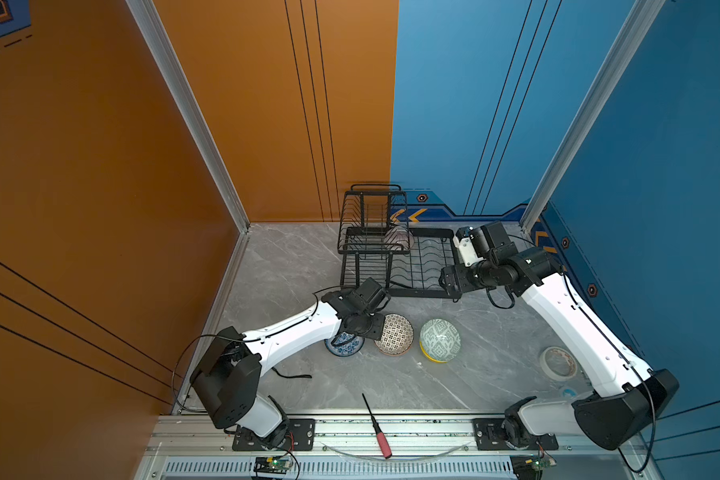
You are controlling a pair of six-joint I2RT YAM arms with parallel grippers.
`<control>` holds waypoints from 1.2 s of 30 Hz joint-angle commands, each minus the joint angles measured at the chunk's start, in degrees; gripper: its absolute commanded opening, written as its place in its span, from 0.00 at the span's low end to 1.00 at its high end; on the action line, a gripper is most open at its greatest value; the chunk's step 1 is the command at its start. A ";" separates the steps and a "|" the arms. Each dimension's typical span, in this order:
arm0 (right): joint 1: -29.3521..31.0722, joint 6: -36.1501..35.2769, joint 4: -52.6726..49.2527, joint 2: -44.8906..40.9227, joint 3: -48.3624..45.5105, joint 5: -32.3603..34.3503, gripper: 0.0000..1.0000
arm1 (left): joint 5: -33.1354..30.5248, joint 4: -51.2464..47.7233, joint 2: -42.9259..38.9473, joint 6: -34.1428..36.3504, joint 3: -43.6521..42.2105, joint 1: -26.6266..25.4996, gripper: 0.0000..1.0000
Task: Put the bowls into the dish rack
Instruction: 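Move the left gripper down over the brown-patterned bowl's rim, then close the left gripper on the brown-patterned bowl's rim and tilt it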
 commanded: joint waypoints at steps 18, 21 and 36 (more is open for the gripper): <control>-0.19 -0.94 -1.36 -0.60 -0.55 2.17 1.00 | 0.65 2.75 4.83 -1.81 0.93 -2.21 0.30; -0.19 -0.98 -1.36 -0.66 -0.59 2.23 1.00 | 0.62 2.70 4.81 -1.80 1.19 -2.21 0.26; -0.19 -1.17 -0.92 -0.73 -0.94 2.08 1.00 | -0.04 1.10 4.71 -1.71 2.64 -2.57 0.06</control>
